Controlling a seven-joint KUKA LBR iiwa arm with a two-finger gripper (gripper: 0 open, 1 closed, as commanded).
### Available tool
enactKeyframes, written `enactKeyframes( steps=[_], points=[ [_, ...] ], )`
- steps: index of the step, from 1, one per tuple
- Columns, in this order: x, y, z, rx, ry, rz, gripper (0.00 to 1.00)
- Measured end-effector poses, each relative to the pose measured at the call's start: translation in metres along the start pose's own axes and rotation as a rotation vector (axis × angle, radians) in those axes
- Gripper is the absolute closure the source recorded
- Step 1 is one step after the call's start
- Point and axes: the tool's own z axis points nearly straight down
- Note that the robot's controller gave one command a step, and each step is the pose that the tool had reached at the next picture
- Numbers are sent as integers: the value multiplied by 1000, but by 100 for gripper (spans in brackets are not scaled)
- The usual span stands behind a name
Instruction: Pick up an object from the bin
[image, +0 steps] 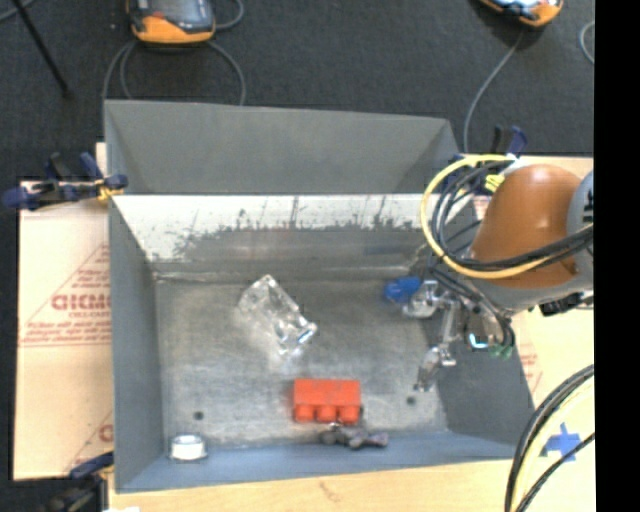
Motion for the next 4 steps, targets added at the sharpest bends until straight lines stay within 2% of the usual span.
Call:
enactKeyframes(
  steps=[1,2,3,4],
  points=[
    [-11,89,31,-6,-5,-25,0],
    [42,107,60,1,-18,-296,0],
    [32,125,85,6,-21,-350,0],
    [33,125,85,4,-20,-352,100]
  ],
)
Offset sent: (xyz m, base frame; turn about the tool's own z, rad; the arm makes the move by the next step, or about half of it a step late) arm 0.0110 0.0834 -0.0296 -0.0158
